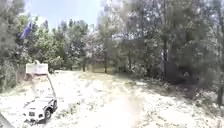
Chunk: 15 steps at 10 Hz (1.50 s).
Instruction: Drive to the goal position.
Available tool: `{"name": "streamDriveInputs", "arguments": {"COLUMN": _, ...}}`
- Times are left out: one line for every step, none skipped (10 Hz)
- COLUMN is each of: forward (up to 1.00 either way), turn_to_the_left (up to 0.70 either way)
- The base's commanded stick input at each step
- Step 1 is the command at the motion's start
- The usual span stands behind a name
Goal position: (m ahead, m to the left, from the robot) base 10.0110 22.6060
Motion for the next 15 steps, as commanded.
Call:
{"name": "streamDriveInputs", "arguments": {"forward": 0.00, "turn_to_the_left": 0.00}}
{"name": "streamDriveInputs", "arguments": {"forward": 0.00, "turn_to_the_left": 0.00}}
{"name": "streamDriveInputs", "arguments": {"forward": 0.00, "turn_to_the_left": 0.00}}
{"name": "streamDriveInputs", "arguments": {"forward": 0.00, "turn_to_the_left": 0.00}}
{"name": "streamDriveInputs", "arguments": {"forward": -0.03, "turn_to_the_left": 0.00}}
{"name": "streamDriveInputs", "arguments": {"forward": -0.16, "turn_to_the_left": 0.00}}
{"name": "streamDriveInputs", "arguments": {"forward": -0.21, "turn_to_the_left": 0.00}}
{"name": "streamDriveInputs", "arguments": {"forward": -0.18, "turn_to_the_left": 0.00}}
{"name": "streamDriveInputs", "arguments": {"forward": -0.17, "turn_to_the_left": 0.00}}
{"name": "streamDriveInputs", "arguments": {"forward": -0.17, "turn_to_the_left": 0.00}}
{"name": "streamDriveInputs", "arguments": {"forward": -0.16, "turn_to_the_left": 0.00}}
{"name": "streamDriveInputs", "arguments": {"forward": -0.15, "turn_to_the_left": 0.00}}
{"name": "streamDriveInputs", "arguments": {"forward": -0.15, "turn_to_the_left": 0.00}}
{"name": "streamDriveInputs", "arguments": {"forward": -0.14, "turn_to_the_left": 0.00}}
{"name": "streamDriveInputs", "arguments": {"forward": 0.00, "turn_to_the_left": 0.00}}
